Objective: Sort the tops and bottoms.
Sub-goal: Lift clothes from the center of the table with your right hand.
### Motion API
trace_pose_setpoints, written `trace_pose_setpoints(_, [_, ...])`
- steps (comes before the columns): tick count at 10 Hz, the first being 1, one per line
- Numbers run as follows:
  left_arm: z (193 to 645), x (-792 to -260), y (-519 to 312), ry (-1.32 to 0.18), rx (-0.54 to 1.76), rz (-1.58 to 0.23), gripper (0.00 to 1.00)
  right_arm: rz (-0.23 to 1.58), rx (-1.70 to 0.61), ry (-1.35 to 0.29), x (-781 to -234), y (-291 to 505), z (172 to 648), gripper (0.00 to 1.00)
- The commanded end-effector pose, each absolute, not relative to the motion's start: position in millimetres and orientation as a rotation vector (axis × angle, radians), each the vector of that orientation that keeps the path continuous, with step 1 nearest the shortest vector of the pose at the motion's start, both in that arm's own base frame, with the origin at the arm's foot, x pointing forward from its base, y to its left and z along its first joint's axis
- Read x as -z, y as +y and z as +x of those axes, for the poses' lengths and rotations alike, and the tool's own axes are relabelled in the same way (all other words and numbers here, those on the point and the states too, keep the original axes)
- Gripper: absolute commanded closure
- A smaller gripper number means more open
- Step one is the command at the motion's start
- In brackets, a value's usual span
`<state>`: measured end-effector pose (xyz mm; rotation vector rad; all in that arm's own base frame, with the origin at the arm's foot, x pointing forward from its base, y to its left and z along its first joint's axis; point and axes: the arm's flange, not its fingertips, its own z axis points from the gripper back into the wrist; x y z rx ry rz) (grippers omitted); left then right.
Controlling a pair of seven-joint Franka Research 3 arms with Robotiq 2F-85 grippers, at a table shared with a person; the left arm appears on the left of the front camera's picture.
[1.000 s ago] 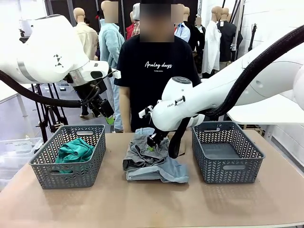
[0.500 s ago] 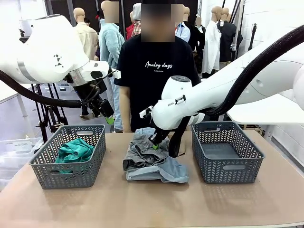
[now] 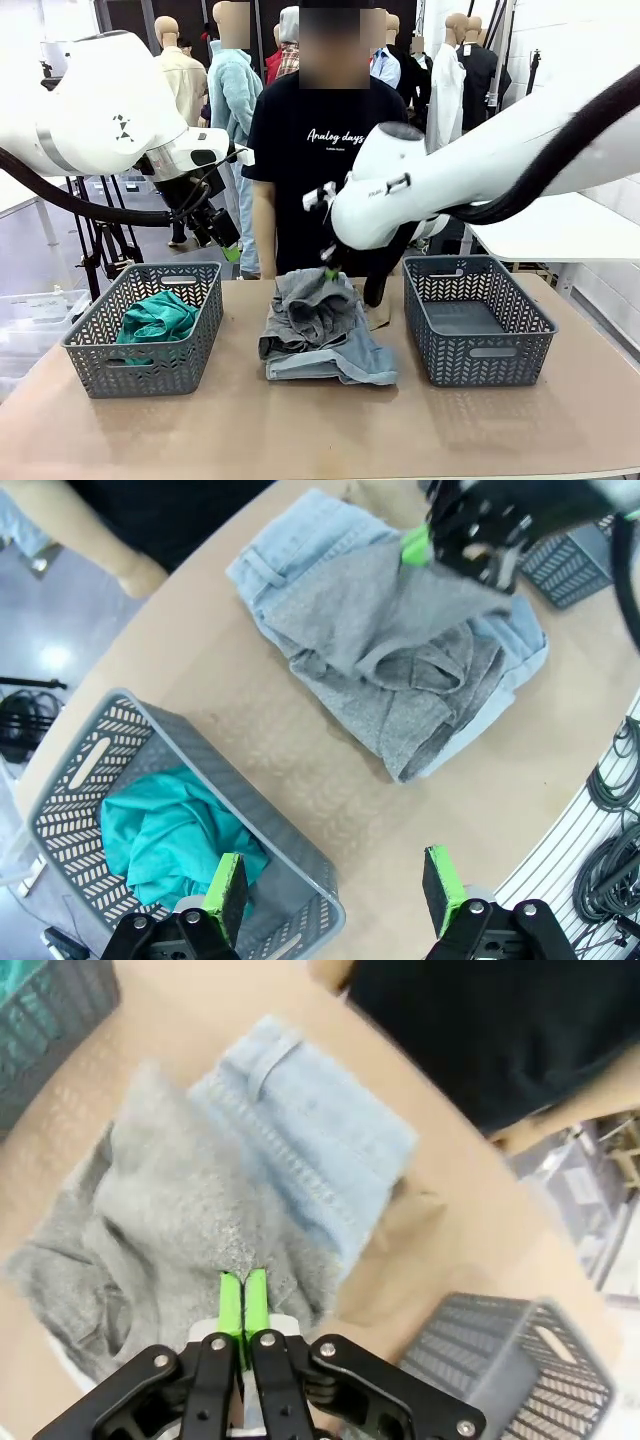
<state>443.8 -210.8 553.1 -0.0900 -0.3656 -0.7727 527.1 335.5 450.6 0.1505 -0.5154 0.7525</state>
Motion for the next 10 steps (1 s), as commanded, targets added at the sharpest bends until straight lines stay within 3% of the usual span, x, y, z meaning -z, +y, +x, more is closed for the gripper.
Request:
trace_pose_setpoints(1, [443.9,-554.2,-208.7,-0.364,0.776,-0.083,0.09,0.122,-0.706,-0.677,-493.3,310.9,487.5,1.0])
trace_pose_setpoints(5, [443.9,-554.2,-208.7,-0.364,0.776,-0.083,0.09,0.165,-0.761,-0.865,-562.5,315.8,444.8,1.0])
trace_pose_setpoints(6, [443.9,-554.2,-208.7,-0.364,0.776,-0.083,0.09,0.127,-0.727,-0.802,-563.9,311.5,464.6,1.0])
trace_pose_setpoints(10, [443.9,-554.2,-208.7,-0.364,0.776,-0.083,0.09,0.13,-0.732,-0.813,-563.4,312.2,458.9,1.0])
